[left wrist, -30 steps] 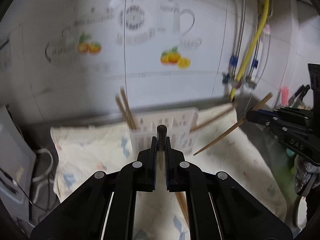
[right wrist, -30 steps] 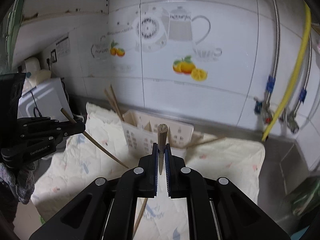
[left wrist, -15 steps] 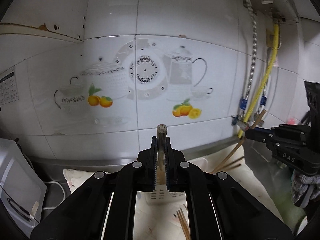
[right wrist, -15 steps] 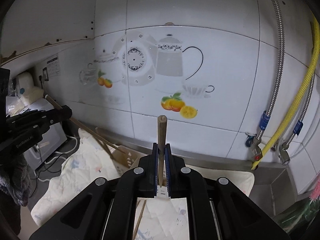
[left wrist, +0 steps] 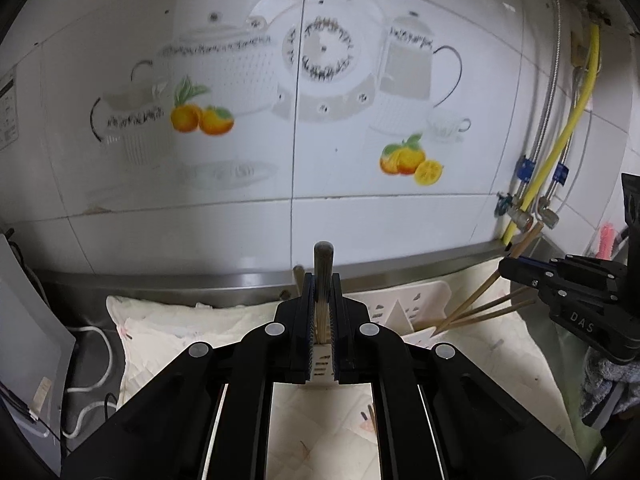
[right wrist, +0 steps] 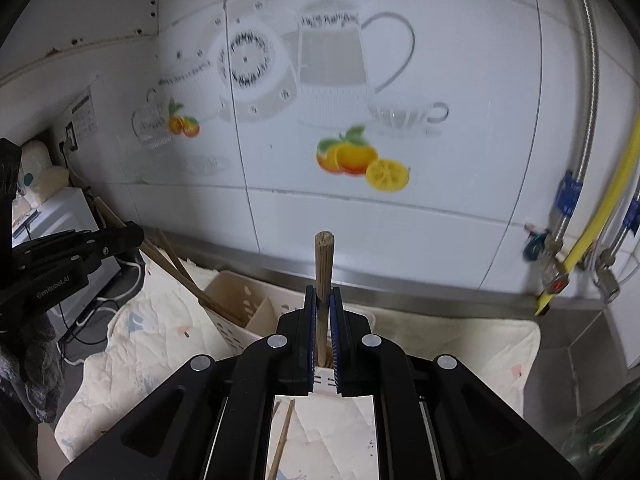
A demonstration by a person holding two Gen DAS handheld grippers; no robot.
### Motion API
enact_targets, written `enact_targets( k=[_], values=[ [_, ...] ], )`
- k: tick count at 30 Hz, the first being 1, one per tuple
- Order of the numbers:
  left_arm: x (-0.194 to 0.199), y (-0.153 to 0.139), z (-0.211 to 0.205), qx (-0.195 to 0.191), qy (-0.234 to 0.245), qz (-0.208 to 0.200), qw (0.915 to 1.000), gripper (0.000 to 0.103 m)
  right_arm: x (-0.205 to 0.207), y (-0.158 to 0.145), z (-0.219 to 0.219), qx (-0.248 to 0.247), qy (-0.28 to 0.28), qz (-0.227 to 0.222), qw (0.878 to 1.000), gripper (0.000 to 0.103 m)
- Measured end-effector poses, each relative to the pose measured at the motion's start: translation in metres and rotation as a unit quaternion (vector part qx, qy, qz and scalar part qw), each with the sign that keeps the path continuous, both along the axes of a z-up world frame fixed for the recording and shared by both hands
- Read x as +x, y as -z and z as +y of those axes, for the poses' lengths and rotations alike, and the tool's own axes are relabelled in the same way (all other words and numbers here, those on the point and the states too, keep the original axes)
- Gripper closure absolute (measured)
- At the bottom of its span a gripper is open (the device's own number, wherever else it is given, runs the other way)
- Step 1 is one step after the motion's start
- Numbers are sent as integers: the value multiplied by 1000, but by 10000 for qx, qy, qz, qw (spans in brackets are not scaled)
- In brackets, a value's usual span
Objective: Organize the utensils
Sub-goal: 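Lower both held chopsticks into the white holder and open both tools, then return to the mat and grasp a chopstick with each tool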
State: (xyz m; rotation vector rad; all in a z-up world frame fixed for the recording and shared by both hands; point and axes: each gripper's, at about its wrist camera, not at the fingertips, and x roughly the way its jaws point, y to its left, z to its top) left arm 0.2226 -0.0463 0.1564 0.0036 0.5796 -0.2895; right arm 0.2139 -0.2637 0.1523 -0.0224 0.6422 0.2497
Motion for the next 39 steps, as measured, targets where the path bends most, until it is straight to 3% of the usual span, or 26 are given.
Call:
enact_targets(
  k=[8,15,23,28,34,39],
  values=[
    [1,10,0,-12,37,93,9999,96,5,19,0,44,52,203,9998,96],
    [-12,1,5,-92,61,-74,9999,92,-5,11,-5,87,153,34,9998,94],
    [-55,2,21,-171,-42,-205,9996,73,-59,9,-6,98,78,-212,9997,90],
    [-84,24,31,-274,-104,-59,9996,72,-97,49,6,-1,-88,68,9999,90],
    [-112,60,40,-330,-180,152,9992,71,-137,125,26,-88,-253,677,9973,90],
    [-125,88,45,-337,-301,356,9983,71,-156,169,38,-80,-278,1055,9940,90]
  ],
)
